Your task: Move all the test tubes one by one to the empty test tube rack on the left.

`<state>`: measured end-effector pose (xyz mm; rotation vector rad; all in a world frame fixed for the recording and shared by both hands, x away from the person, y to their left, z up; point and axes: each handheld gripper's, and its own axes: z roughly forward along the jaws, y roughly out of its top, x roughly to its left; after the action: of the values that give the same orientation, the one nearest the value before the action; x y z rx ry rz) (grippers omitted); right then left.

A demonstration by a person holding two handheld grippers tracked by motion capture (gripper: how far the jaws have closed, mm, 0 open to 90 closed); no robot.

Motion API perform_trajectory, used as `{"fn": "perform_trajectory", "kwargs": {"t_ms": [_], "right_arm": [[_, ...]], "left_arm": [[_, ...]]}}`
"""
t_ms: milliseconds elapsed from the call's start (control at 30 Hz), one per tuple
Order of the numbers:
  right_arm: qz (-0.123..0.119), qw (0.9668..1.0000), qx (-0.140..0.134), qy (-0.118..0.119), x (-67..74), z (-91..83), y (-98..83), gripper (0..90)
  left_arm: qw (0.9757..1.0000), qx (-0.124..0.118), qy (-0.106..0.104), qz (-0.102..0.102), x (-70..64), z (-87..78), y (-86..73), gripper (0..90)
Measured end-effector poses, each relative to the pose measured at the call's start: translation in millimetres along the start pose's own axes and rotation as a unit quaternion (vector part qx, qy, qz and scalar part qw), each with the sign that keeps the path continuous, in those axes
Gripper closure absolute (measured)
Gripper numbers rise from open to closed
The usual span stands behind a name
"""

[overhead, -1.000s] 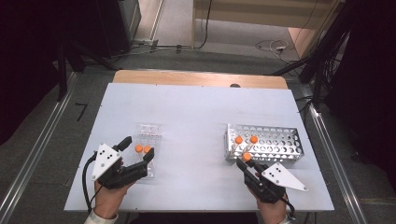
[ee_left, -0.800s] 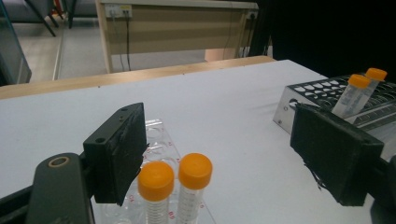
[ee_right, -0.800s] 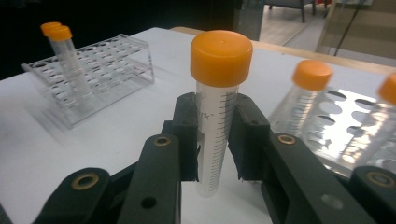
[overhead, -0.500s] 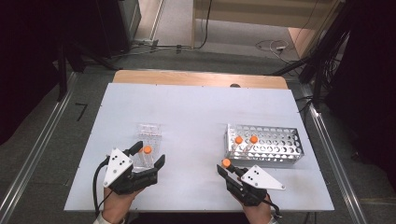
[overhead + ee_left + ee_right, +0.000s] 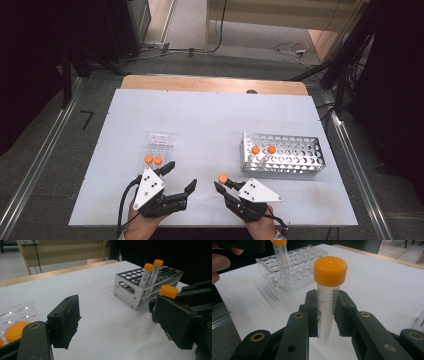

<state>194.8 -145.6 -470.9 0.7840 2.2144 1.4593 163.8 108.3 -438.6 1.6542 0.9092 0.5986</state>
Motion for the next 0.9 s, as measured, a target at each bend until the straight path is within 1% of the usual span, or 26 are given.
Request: {"fn": "perform_trajectory", "kwargs": {"t_ms": [100,200,333,533,800,900], "right_arm": [[-0.003,1.0,0.003,0.007,4.1,4.1,0.5,71.5],[-0.006,0.9999,0.003,0.015,7.5,7.1,1.4,71.5],[-0.008,0.9997,0.003,0.023,11.2,9.2,2.8,71.5],[-0.011,0.9995,0.007,0.03,14.7,12.9,3.3,71.5],[-0.015,0.999,0.007,0.041,19.7,16.1,4.8,71.5],[-0.013,0.999,0.008,0.043,20.6,16.7,5.0,71.5]], "left_arm": [[0.9999,0.004,-0.01,0.003,-6.4,3.8,-0.7,22.1],[0.9997,0.005,-0.024,0.009,-14.0,8.0,-2.0,25.3],[0.9991,0.005,-0.041,0.012,-20.6,11.5,-2.8,35.6],[0.998,0.008,-0.06,0.016,-24.7,16.5,-4.1,49.4],[0.9973,0.015,-0.069,0.02,-26.4,21.1,-5.7,61.4],[0.9971,0.017,-0.071,0.024,-27.0,22.1,-6.3,65.4]]}}
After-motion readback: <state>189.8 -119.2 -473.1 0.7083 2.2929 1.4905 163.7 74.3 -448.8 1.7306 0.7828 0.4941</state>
